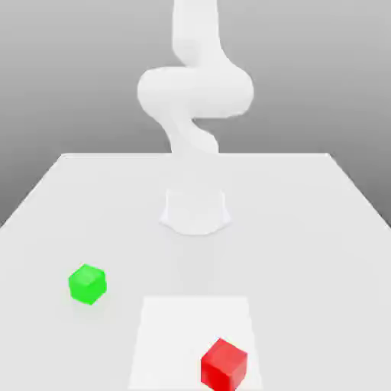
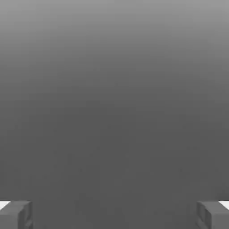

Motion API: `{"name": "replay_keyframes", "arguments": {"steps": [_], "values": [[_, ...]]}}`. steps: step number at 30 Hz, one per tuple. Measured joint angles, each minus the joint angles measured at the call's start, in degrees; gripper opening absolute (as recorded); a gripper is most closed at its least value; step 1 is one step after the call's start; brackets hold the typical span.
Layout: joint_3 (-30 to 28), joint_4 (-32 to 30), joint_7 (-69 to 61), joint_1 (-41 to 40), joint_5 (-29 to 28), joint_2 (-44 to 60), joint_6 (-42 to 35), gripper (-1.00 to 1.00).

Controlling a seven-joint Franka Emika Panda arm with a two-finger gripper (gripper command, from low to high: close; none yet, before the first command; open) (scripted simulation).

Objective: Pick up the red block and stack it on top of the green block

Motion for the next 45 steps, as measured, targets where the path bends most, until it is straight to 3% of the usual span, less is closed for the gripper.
{"name": "replay_keyframes", "arguments": {"steps": [15, 20, 26, 30, 31, 38, 42, 45], "values": [[10.1, -4.3, 27.9, -8.4, -9.0, 31.7, 10.6, 0.0], [10.6, -5.8, 35.7, -8.4, -9.9, 41.8, 14.3, 0.0], [11.0, -7.6, 41.5, -7.5, -6.7, 53.1, 19.4, 0.0], [8.5, -6.6, 44.6, -5.4, -9.6, 61.2, 25.7, 0.0], [7.7, -6.3, 45.3, -4.8, -10.4, 63.0, 27.1, -1.0], [7.6, -6.3, 45.4, -4.7, -10.5, 63.3, 27.4, -1.0], [10.1, -7.5, 42.6, -6.5, -6.8, 56.3, 21.7, -1.0], [7.6, -11.4, 42.7, -9.7, -5.5, 50.7, 19.7, -1.0]]}}
